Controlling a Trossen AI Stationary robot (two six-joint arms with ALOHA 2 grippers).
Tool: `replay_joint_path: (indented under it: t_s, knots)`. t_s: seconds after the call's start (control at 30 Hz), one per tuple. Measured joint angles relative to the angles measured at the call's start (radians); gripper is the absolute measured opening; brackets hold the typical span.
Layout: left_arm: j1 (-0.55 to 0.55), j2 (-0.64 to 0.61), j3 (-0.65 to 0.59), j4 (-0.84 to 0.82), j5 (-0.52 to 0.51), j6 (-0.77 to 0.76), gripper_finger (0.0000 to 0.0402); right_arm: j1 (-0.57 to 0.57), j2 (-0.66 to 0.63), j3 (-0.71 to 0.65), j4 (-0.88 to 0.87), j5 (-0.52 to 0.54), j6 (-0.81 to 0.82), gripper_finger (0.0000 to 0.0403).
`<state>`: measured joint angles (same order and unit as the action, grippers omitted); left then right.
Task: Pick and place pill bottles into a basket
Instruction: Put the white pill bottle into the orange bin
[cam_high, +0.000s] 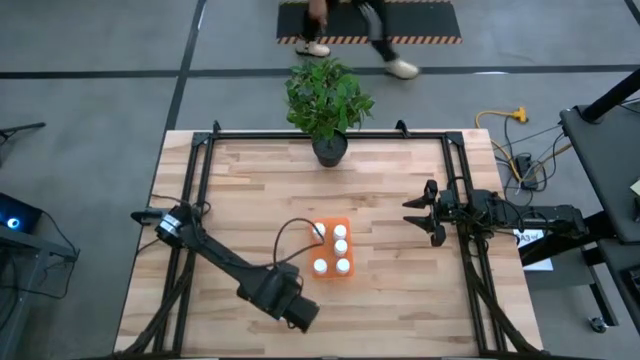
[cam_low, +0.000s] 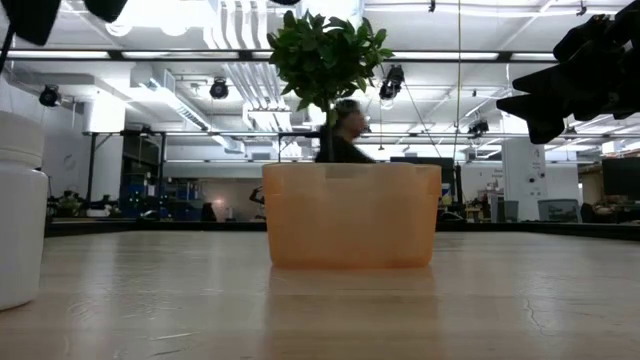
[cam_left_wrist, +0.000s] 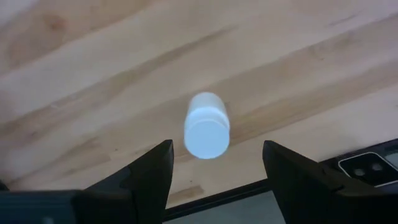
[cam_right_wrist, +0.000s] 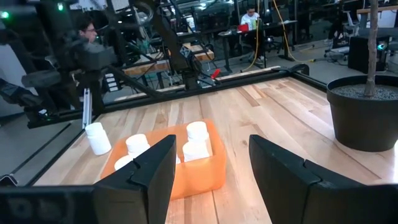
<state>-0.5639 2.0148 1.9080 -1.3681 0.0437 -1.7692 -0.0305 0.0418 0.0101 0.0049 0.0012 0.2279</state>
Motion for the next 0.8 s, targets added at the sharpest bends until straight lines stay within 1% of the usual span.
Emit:
replay_joint_path:
  t_s: [0.17,0.33,0.6,0.8]
  knots:
    - [-0.027,0.0,-0.07,0.116,0.011,-0.027,0.0228,0.0,0.0,0.0,0.0,0.0,0.0,0.0192]
    - [-0.049,0.004,-0.1,0.135,0.025,-0.057,0.0228,0.0,0.0,0.0,0.0,0.0,0.0,0.0192]
    - [-0.06,0.009,-0.144,0.15,0.028,-0.058,0.0228,0.0,0.0,0.0,0.0,0.0,0.0,0.0192]
    - [-0.06,0.009,-0.195,0.241,0.028,-0.058,0.0228,0.0,0.0,0.0,0.0,0.0,0.0,0.0192]
